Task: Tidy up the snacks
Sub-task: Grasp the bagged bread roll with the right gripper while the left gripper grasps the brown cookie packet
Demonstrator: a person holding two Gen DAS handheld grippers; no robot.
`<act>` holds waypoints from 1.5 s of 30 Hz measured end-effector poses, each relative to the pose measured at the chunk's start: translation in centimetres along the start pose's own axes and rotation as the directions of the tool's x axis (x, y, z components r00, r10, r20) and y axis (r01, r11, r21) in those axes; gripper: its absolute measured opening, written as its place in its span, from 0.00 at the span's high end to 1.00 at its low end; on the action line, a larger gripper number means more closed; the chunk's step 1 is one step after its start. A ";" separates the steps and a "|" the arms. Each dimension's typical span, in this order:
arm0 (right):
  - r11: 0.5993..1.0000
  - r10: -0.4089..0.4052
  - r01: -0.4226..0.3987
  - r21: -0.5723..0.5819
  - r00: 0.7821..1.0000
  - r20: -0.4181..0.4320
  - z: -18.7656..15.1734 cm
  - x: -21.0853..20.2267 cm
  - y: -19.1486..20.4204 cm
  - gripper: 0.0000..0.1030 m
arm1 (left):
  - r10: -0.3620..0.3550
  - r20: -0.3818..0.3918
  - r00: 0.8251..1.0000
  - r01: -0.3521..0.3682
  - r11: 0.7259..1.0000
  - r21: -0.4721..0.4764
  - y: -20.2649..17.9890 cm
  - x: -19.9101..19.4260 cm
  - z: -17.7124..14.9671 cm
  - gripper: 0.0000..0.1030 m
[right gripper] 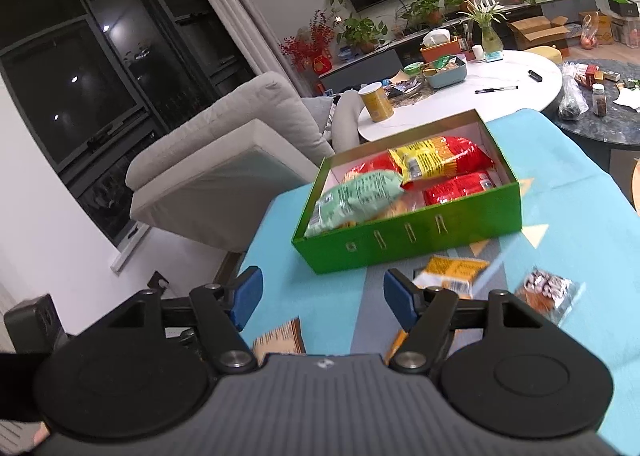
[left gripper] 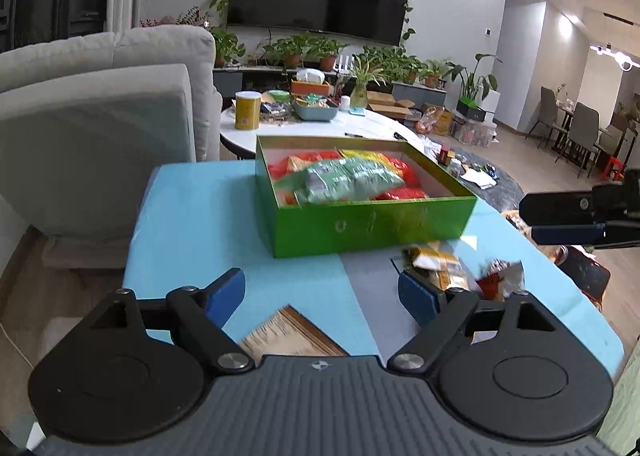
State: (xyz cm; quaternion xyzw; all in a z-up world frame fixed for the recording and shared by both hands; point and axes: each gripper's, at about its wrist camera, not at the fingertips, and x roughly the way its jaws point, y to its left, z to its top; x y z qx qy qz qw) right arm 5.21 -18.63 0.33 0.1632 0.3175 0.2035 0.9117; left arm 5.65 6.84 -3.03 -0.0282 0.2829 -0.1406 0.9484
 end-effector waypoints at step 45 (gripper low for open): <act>0.954 -0.226 0.156 -0.255 0.935 -0.272 -11.8 6.1 3.8 0.53 | 0.088 -0.034 0.996 -0.091 0.992 -0.092 3.7 -1.6 -4.7 0.16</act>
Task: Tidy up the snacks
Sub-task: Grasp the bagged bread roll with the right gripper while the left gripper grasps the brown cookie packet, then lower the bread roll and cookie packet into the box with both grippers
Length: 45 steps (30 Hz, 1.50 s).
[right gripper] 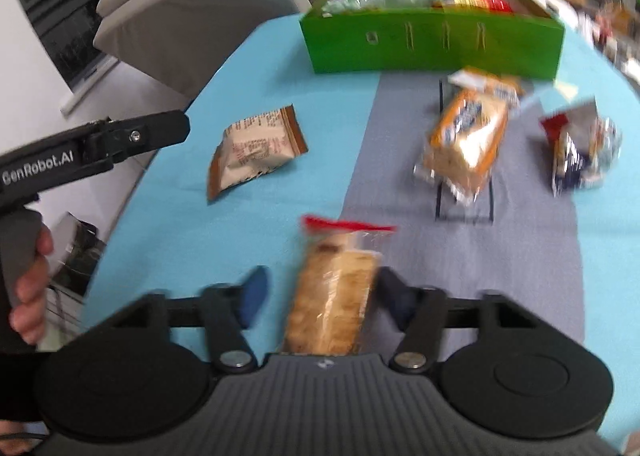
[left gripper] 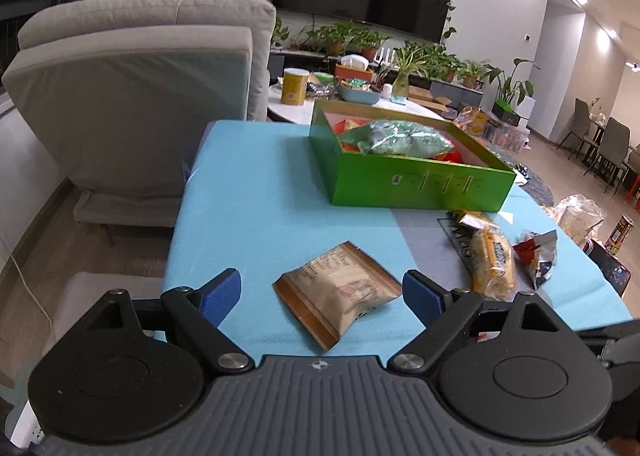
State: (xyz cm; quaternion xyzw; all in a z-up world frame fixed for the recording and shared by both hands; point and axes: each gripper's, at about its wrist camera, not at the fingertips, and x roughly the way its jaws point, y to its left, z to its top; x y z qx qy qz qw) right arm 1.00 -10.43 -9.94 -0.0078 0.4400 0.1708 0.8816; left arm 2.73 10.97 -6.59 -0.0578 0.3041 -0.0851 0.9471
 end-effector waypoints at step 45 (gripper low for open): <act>0.997 0.027 -0.022 -0.070 0.997 0.073 0.8 -0.9 -1.5 0.32 | -0.059 -0.113 0.992 0.076 0.985 0.154 -1.8 6.5 -0.3 0.51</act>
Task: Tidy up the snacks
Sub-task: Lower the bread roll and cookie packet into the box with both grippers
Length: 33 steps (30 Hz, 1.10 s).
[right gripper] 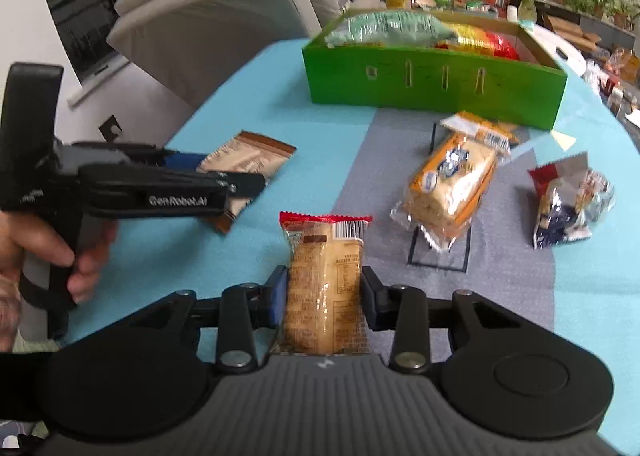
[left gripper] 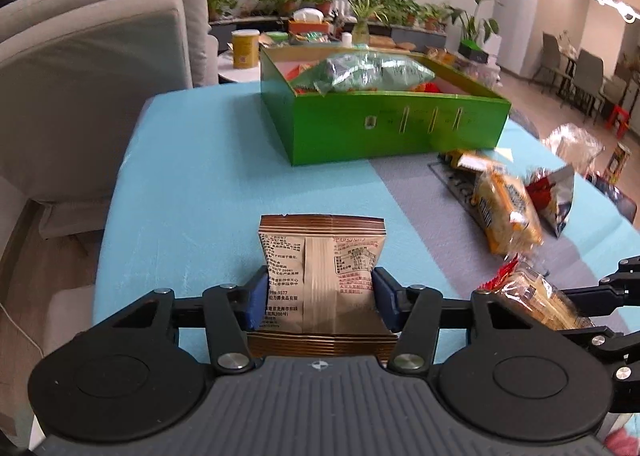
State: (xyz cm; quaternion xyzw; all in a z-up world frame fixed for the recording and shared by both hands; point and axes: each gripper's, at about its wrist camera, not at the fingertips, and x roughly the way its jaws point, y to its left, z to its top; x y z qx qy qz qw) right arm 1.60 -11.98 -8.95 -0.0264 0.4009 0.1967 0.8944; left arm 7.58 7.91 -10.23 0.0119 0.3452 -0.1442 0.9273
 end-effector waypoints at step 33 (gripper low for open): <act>0.985 -0.047 -0.015 0.173 0.935 0.351 12.6 -2.8 -14.8 0.32 | -0.171 0.208 0.963 0.178 0.984 -0.014 -10.7 3.7 15.5 0.51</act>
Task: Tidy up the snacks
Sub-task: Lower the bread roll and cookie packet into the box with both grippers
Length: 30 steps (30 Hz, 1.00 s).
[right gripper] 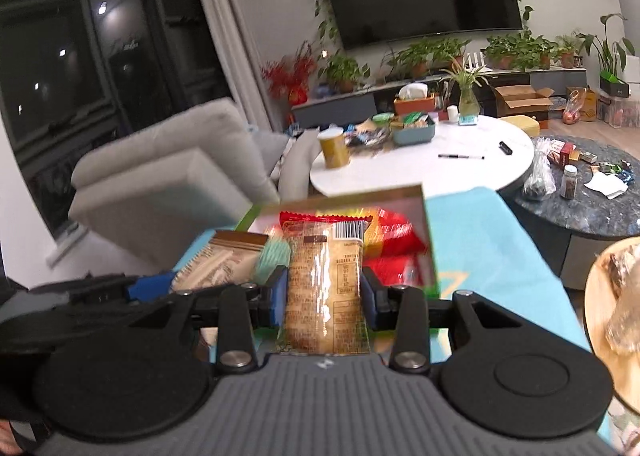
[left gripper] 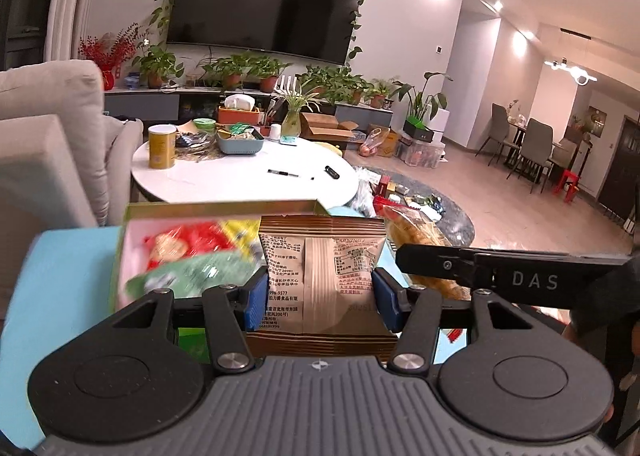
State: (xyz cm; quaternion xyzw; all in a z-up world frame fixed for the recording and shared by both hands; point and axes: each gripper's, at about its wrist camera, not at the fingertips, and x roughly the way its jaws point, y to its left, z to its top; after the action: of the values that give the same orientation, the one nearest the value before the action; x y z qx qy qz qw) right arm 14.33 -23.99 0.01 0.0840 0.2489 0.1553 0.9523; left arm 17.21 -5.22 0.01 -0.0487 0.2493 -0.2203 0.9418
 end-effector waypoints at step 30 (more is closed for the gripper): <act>0.976 0.098 -0.081 0.202 0.992 -0.077 2.0 8.9 -5.7 0.32 | 0.095 -0.131 0.987 -0.109 0.988 -0.105 3.9 10.6 0.7 0.51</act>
State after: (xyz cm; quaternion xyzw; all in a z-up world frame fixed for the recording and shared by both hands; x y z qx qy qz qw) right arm 24.08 -26.47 -3.61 0.1829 0.3002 0.1761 0.9195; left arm 27.31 -6.37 -4.93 -0.0745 0.3221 -0.1600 0.9301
